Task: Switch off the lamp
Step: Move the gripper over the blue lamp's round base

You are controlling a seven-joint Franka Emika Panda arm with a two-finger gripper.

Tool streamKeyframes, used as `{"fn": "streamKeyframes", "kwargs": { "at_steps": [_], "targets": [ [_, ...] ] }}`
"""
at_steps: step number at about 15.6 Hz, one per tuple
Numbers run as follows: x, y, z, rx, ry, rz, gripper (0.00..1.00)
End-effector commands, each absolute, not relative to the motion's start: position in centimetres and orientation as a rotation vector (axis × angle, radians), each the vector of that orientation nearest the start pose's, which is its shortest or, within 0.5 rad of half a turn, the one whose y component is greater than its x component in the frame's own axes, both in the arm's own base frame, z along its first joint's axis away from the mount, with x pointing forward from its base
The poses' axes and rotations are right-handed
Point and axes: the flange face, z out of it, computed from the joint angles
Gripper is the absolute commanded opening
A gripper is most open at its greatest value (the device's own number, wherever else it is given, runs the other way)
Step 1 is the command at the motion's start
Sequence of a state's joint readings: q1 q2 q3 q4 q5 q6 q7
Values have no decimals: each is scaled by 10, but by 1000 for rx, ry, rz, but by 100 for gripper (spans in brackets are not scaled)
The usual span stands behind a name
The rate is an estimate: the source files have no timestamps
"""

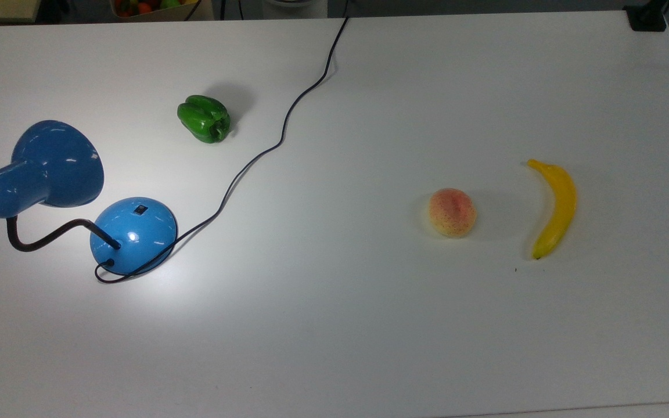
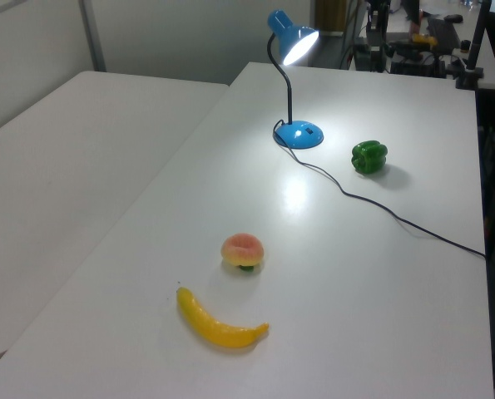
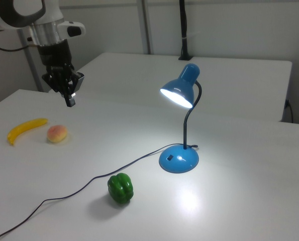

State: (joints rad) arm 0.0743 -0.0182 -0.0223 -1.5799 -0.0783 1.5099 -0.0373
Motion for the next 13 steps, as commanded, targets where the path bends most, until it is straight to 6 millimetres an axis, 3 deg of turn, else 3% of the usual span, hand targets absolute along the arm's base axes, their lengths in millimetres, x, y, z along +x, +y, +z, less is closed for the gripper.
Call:
{"fn": "streamKeyframes", "kwargs": {
  "at_steps": [1,7,13],
  "targets": [
    [541,23,620,-3194,-184,106,0],
    [548,7,566,-3197,-121,114,0],
    [567,-42,490,-3211,93,35,0]
  ]
}}
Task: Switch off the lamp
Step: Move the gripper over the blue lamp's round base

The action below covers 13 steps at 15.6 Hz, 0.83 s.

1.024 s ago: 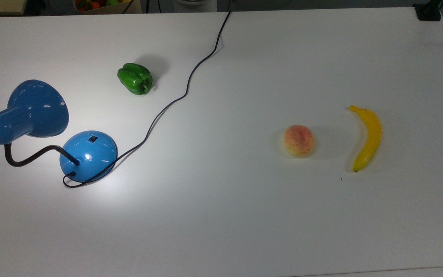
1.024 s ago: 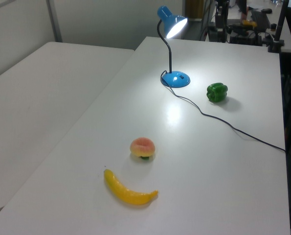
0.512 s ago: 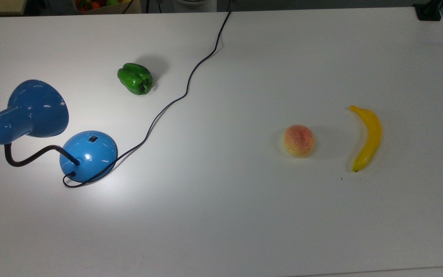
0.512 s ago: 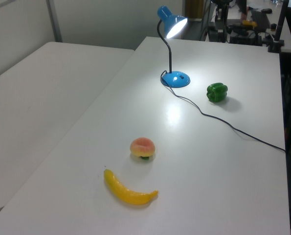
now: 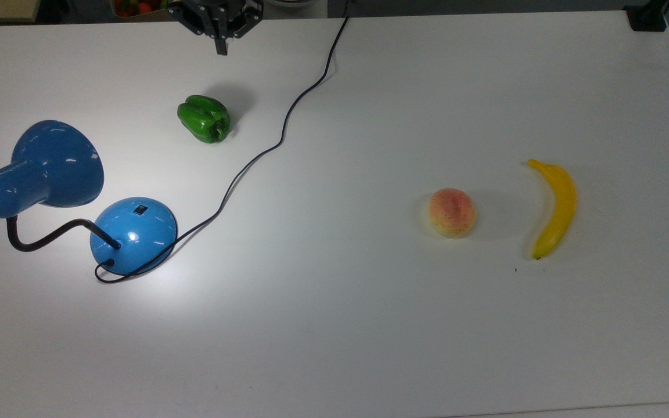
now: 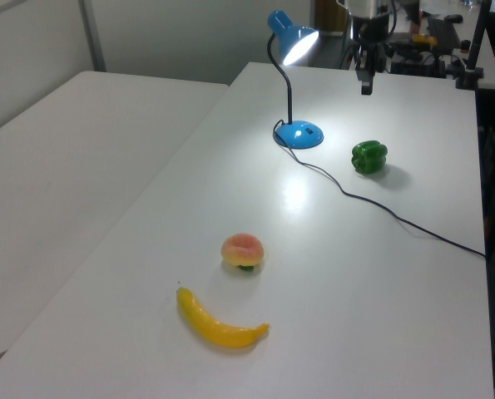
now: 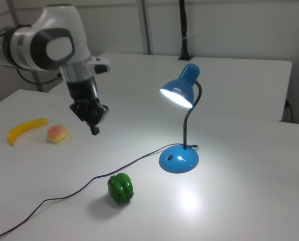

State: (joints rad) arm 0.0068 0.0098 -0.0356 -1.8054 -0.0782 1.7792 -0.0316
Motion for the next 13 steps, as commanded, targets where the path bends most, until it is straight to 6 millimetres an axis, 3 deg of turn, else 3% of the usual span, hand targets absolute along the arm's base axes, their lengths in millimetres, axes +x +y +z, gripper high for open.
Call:
{"fn": "streamKeyframes", "kwargs": {
  "at_steps": [1,5,13],
  "targets": [
    [571,-51,478,-3211,122,48,0],
    [588,-74,437,-3237,276,9,0],
    [604,-114,373,-3225,348,-220,0]
  ]
}}
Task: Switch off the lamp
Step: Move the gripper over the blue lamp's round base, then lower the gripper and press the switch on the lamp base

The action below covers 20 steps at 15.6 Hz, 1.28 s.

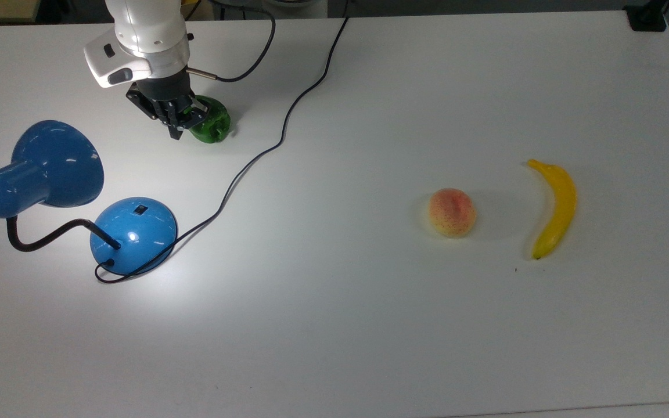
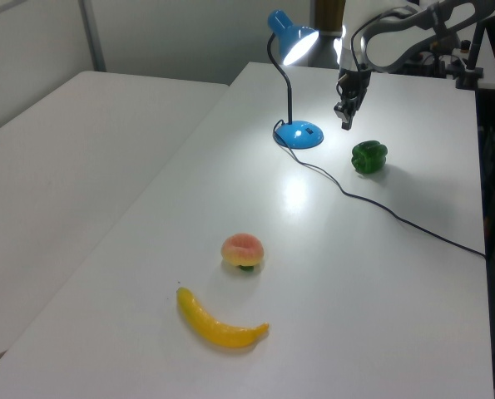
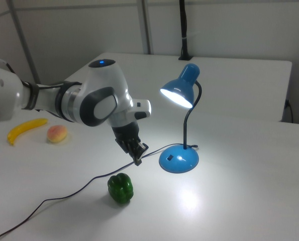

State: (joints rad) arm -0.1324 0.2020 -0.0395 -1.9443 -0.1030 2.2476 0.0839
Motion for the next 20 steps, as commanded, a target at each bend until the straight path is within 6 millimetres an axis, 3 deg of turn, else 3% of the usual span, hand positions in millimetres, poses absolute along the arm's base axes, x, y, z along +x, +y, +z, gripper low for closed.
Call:
{"fn": "streamKeyframes", "kwargs": {
  "at_steps": [1,4,11,20],
  "targets": [
    [607,-118,366,-3221,358,-254,0],
    [617,-134,354,-3204,383,-401,0],
    [635,-147,344,-3157,389,-677,0],
    [657,-152,344,-3138,426,-733,0]
  ]
}}
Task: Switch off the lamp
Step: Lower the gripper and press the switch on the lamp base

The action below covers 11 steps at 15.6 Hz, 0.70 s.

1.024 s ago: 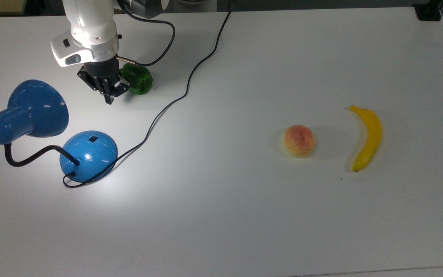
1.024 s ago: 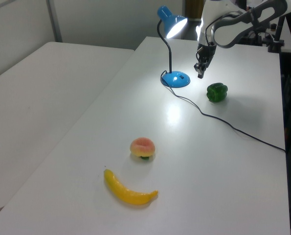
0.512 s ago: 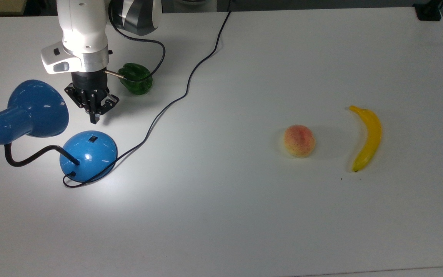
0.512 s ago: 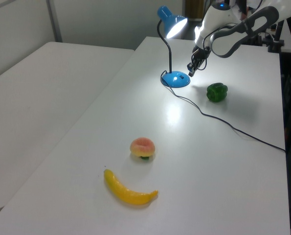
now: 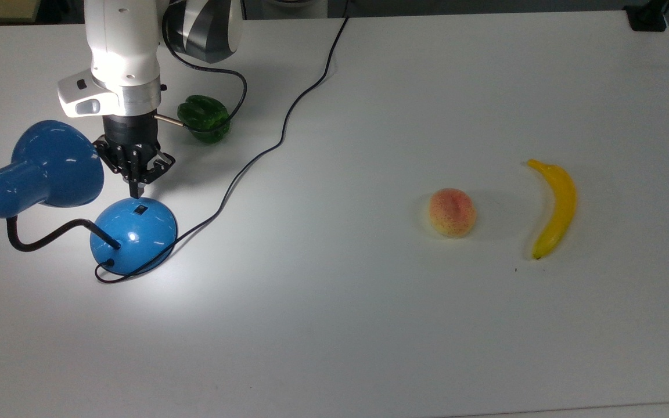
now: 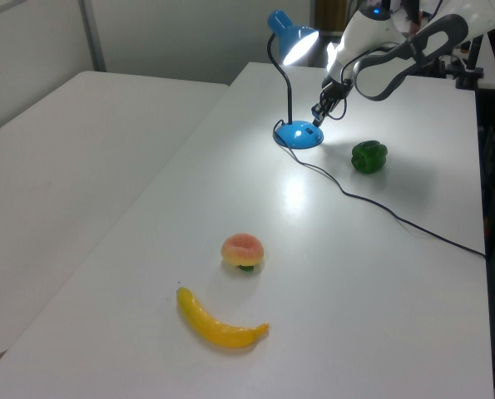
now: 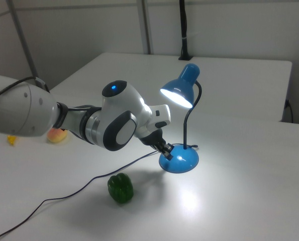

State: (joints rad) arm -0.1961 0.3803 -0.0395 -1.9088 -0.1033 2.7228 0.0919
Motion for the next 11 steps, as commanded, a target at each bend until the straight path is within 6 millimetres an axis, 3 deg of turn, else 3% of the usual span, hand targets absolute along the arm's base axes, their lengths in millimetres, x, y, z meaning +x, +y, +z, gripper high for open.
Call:
{"fn": "streamKeyframes", "kwargs": {
  "at_steps": [1,11],
  "targets": [
    [659,-151,346,-3133,430,-745,0],
    [660,-149,336,-3126,452,-738,0]
  ]
}}
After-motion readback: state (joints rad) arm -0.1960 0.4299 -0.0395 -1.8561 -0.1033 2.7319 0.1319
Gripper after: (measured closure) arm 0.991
